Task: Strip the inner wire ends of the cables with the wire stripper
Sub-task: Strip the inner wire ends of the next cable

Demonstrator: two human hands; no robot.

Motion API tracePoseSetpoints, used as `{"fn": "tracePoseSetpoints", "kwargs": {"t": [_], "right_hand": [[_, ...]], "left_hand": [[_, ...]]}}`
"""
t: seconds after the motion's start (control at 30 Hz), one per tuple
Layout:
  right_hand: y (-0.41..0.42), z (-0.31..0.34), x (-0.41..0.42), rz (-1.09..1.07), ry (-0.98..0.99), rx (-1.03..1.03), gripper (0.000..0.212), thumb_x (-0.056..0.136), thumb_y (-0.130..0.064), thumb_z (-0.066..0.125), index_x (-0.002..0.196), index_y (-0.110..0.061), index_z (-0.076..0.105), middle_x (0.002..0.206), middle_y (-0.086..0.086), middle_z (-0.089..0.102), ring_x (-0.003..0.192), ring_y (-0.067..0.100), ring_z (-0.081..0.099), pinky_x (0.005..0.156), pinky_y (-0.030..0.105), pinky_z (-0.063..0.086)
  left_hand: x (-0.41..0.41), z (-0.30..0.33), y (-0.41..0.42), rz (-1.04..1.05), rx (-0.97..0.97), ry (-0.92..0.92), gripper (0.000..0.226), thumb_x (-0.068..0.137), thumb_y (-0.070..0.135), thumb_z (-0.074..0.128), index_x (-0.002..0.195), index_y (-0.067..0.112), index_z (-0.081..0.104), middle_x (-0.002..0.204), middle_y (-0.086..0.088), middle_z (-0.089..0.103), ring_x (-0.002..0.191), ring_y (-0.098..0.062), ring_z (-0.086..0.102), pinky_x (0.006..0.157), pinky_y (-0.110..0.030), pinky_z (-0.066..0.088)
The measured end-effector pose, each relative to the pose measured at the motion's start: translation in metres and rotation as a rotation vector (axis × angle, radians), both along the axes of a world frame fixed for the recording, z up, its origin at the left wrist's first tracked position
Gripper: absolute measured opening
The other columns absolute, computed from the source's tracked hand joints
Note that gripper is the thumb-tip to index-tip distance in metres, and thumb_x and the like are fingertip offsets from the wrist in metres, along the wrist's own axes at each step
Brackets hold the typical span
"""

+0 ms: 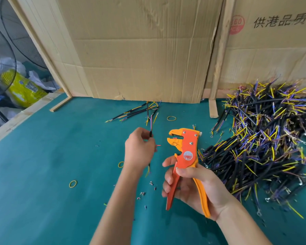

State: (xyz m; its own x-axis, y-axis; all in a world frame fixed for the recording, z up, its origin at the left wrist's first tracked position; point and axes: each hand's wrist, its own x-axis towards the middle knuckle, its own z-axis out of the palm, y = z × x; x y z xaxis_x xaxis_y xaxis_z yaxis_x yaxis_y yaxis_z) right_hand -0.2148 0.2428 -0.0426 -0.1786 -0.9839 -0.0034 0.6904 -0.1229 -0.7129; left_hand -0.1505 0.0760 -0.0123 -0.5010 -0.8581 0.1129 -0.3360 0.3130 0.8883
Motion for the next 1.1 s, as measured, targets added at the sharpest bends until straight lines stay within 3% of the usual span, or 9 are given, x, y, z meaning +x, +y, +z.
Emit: {"fn": "tracePoseSetpoints", "kwargs": {"t": [0.13,0.33,0.47,0.57,0.67,0.8,0.9,0.97,1.1], "right_hand": [[0.006,0.004,-0.008,0.036,-0.126,-0.117,0.042,0.082,-0.015,0.075,0.118,0.0,0.06,0.085,0.02,0.054,0.078,0.034,0.057,0.08,0.048,0.052],[0.021,0.01,-0.03,0.054,-0.206,-0.212,0.039,0.09,-0.017,0.07,0.124,-0.001,0.058,0.089,0.017,0.056,0.082,0.031,0.058,0.086,0.047,0.05],[0.029,0.009,-0.041,0.049,-0.153,-0.192,0.041,0.089,-0.018,0.071,0.125,-0.002,0.058,0.089,0.018,0.058,0.082,0.03,0.059,0.086,0.047,0.051],[0.028,0.009,-0.043,0.013,-0.065,-0.131,0.047,0.083,-0.019,0.077,0.123,-0.001,0.061,0.086,0.018,0.057,0.08,0.032,0.06,0.083,0.046,0.053],[0.023,0.007,-0.04,-0.019,-0.003,-0.058,0.052,0.079,-0.02,0.082,0.121,0.001,0.062,0.085,0.02,0.058,0.079,0.034,0.061,0.08,0.047,0.054],[0.015,0.006,-0.033,-0.039,0.078,0.049,0.055,0.076,-0.018,0.082,0.122,0.005,0.062,0.086,0.023,0.059,0.078,0.038,0.06,0.078,0.049,0.054],[0.01,0.004,-0.028,-0.036,0.118,0.114,0.047,0.079,-0.014,0.075,0.12,0.005,0.062,0.085,0.024,0.059,0.076,0.039,0.061,0.078,0.051,0.054],[0.009,0.004,-0.026,-0.033,0.136,0.147,0.047,0.08,-0.013,0.074,0.121,0.006,0.061,0.085,0.025,0.059,0.076,0.039,0.061,0.079,0.05,0.054],[0.007,0.002,-0.024,-0.046,0.159,0.198,0.049,0.079,-0.014,0.075,0.121,0.007,0.06,0.086,0.026,0.059,0.076,0.04,0.06,0.079,0.05,0.054]], "left_hand": [[0.0,-0.02,0.046,-0.093,0.254,0.307,0.035,0.092,-0.009,0.052,0.114,0.014,0.065,0.085,-0.013,0.067,0.06,-0.007,0.066,0.056,-0.015,0.05],[-0.003,-0.041,0.068,-0.111,0.375,0.475,0.041,0.093,-0.013,0.052,0.116,0.017,0.066,0.103,-0.017,0.066,0.068,-0.015,0.066,0.059,-0.022,0.053],[-0.003,-0.049,0.066,-0.113,0.377,0.534,0.037,0.093,-0.017,0.05,0.109,0.013,0.066,0.093,-0.012,0.062,0.073,-0.019,0.067,0.068,-0.025,0.056],[-0.004,-0.05,0.063,-0.107,0.344,0.516,0.039,0.092,-0.019,0.047,0.104,0.015,0.063,0.091,-0.008,0.062,0.077,-0.014,0.066,0.066,-0.023,0.053],[-0.008,-0.05,0.062,-0.121,0.328,0.498,0.042,0.09,-0.019,0.046,0.096,0.02,0.06,0.093,-0.009,0.061,0.071,-0.016,0.062,0.063,-0.033,0.049],[-0.012,-0.051,0.06,-0.083,0.399,0.522,0.026,0.078,0.0,0.05,0.086,0.021,0.061,0.087,-0.008,0.065,0.067,-0.02,0.047,0.062,-0.033,0.039],[-0.014,-0.053,0.059,-0.032,0.425,0.563,0.009,0.085,0.022,0.055,0.081,0.021,0.063,0.077,-0.005,0.062,0.067,-0.019,0.047,0.063,-0.033,0.04],[-0.013,-0.053,0.057,-0.004,0.383,0.549,0.017,0.09,0.034,0.06,0.079,0.022,0.067,0.069,0.003,0.057,0.064,-0.016,0.048,0.065,-0.034,0.041],[-0.011,-0.053,0.053,0.015,0.39,0.588,0.021,0.1,0.024,0.061,0.085,0.02,0.075,0.065,0.008,0.05,0.062,-0.012,0.042,0.059,-0.024,0.037]]}}
